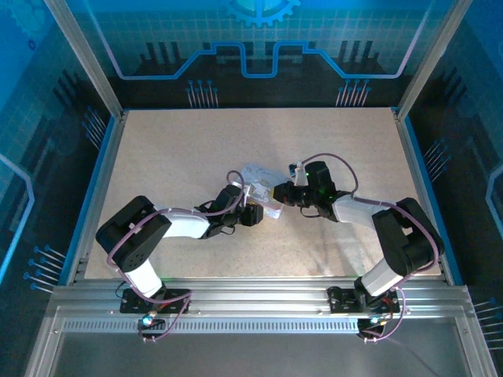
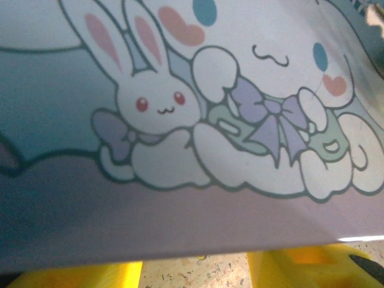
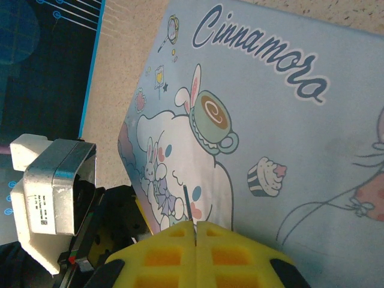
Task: Unlock the padlock with the key
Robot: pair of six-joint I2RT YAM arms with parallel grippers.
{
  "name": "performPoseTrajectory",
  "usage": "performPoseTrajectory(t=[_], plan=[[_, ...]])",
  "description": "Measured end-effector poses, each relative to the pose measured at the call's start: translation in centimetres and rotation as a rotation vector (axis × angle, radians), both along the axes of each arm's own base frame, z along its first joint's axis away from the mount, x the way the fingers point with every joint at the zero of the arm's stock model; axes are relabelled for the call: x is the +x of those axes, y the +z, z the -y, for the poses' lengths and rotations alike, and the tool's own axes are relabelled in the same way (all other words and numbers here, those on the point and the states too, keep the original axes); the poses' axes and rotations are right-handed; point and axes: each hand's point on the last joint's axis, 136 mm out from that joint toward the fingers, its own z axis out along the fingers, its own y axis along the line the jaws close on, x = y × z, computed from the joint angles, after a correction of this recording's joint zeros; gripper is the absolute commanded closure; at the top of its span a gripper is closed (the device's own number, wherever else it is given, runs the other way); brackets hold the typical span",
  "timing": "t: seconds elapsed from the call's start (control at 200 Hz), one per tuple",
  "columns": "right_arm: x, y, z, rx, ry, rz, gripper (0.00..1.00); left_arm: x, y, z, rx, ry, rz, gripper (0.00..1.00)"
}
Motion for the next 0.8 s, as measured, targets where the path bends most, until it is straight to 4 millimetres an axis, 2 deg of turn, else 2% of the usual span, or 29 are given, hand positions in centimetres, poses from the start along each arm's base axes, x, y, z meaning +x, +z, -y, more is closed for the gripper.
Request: performPoseTrajectory(t=[0.8], plan=[[0.20, 0.05, 0.18, 0.001, -0.007, 0.003, 0.96, -0.10, 0.13, 0.89, -0.102, 0.080, -0.073, 0.66]])
